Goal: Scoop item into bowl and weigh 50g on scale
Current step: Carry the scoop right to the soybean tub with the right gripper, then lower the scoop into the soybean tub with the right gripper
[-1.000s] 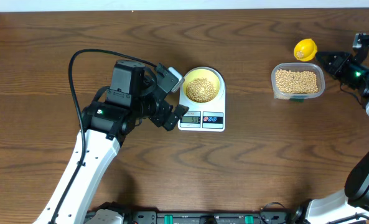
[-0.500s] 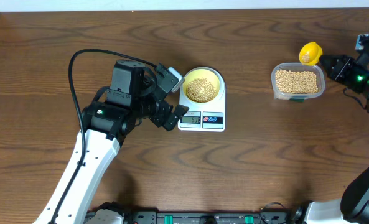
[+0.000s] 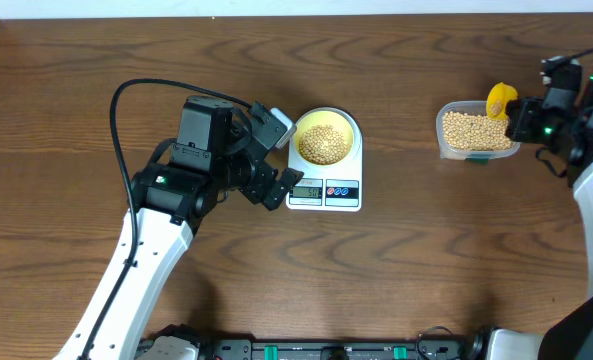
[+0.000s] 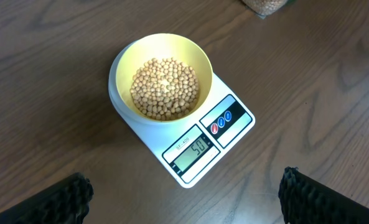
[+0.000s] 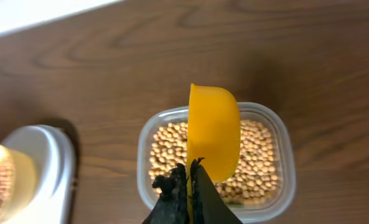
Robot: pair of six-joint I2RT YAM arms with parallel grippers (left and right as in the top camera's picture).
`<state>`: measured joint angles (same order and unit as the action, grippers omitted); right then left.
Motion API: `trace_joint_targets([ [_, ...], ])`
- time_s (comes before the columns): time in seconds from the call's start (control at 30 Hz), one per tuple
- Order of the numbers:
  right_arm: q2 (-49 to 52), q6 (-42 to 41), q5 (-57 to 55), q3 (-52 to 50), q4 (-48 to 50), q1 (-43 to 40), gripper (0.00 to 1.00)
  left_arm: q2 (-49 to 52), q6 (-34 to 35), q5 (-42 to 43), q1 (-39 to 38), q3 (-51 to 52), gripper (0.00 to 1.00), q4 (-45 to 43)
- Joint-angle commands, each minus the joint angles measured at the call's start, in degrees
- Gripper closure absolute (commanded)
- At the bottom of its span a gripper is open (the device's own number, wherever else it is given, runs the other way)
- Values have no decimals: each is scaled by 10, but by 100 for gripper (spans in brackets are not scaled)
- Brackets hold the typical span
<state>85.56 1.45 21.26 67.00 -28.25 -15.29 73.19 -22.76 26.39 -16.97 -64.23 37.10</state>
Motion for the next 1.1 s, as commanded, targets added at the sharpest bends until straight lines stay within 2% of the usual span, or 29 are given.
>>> trace_joint_targets([
  [0.0, -10, 40, -150, 1, -8, 45, 98, -2, -7, -5, 2, 3, 2, 0],
  [0.23, -10, 66, -316, 1, -12, 130, 98, -2, -7, -5, 2, 3, 2, 0],
  [0.5, -10, 46, -337, 1, -27, 158, 99, -2, -7, -5, 2, 3, 2, 0],
  [0.63, -10, -44, -322, 1, -37, 157, 99, -2, -7, -5, 2, 3, 2, 0],
  [0.83, -9, -239, -280, 0, -41, 157, 98, -2, -7, -5, 2, 3, 2, 0],
  [1.07, 6, -370, -280, 0, -41, 157, 98, -2, -7, -5, 2, 3, 2, 0],
])
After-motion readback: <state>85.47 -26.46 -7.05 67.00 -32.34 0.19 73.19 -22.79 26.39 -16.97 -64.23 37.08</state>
